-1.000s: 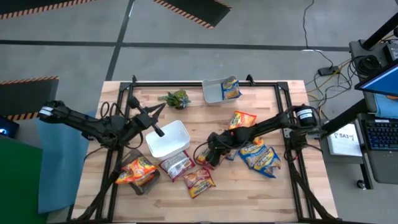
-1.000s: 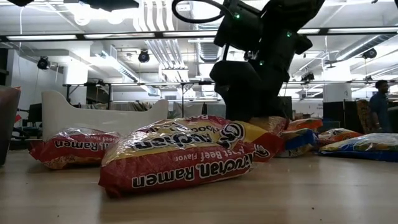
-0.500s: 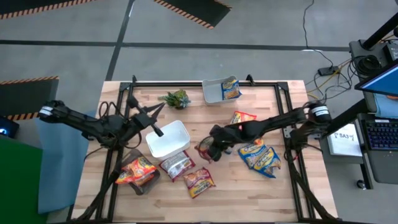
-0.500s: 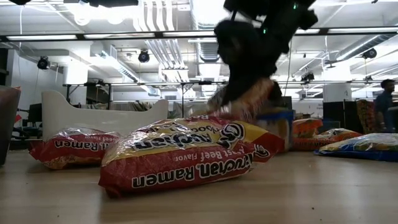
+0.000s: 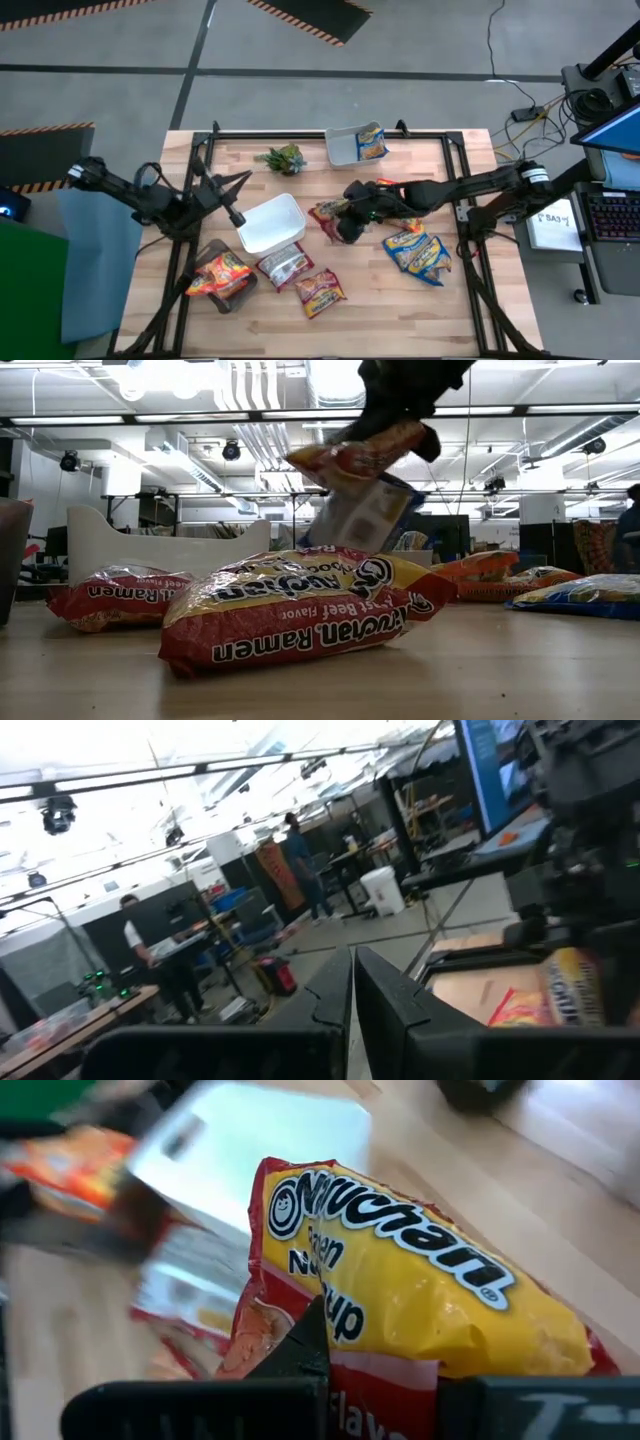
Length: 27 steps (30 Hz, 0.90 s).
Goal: Sort Maruchan noodles
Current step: Put the red noodle pack into the white bin
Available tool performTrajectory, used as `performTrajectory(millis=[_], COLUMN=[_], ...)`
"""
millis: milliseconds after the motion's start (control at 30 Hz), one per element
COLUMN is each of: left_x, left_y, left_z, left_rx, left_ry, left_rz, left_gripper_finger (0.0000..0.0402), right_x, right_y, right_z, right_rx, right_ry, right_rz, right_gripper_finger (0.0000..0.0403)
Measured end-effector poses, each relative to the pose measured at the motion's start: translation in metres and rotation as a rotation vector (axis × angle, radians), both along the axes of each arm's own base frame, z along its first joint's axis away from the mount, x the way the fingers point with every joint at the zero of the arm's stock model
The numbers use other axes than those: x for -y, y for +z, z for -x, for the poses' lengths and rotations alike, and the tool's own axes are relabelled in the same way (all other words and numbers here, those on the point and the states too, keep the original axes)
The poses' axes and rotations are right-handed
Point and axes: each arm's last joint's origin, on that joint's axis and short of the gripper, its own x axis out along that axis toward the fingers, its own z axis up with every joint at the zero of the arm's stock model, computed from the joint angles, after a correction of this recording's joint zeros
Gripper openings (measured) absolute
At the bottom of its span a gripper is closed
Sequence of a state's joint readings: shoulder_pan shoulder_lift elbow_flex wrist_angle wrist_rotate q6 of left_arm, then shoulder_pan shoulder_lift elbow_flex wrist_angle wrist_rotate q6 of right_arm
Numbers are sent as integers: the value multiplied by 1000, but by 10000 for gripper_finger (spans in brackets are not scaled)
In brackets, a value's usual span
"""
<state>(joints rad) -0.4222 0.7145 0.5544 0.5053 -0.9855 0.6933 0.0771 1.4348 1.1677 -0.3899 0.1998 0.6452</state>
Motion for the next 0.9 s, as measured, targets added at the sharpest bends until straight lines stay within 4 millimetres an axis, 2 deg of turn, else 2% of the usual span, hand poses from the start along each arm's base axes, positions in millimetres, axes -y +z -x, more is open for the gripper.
performTrajectory(millis=[233, 333, 500, 567, 633, 800, 900], left_x=[0, 0, 0, 0, 1, 1, 1], left_y=[-1, -2, -2, -2, -2, -2, -2], left_z=[7, 7, 7, 7, 7, 6, 6], left_rx=[-8, -10, -9, -6, -7, -12, -13], left_ry=[-24, -22, -23, -24, -24, -23, -23], left_rz=[-1, 0, 2, 6, 6, 3, 2], left_gripper_finger=[0, 0, 0, 0, 0, 0, 0], right_x=[9, 9, 9, 8, 8, 6, 5], right_y=[12, 11, -4, -10, -17, -30, -33], right_z=[27, 27, 18, 12, 6, -2, -6], right_rx=[-351, -345, -330, -330, -342, -372, -361], right_ry=[-219, -240, -197, -180, -165, -146, -165], right_rz=[-55, -70, -43, -45, -43, -61, -132], right_gripper_finger=[23, 61, 143, 155, 147, 91, 81])
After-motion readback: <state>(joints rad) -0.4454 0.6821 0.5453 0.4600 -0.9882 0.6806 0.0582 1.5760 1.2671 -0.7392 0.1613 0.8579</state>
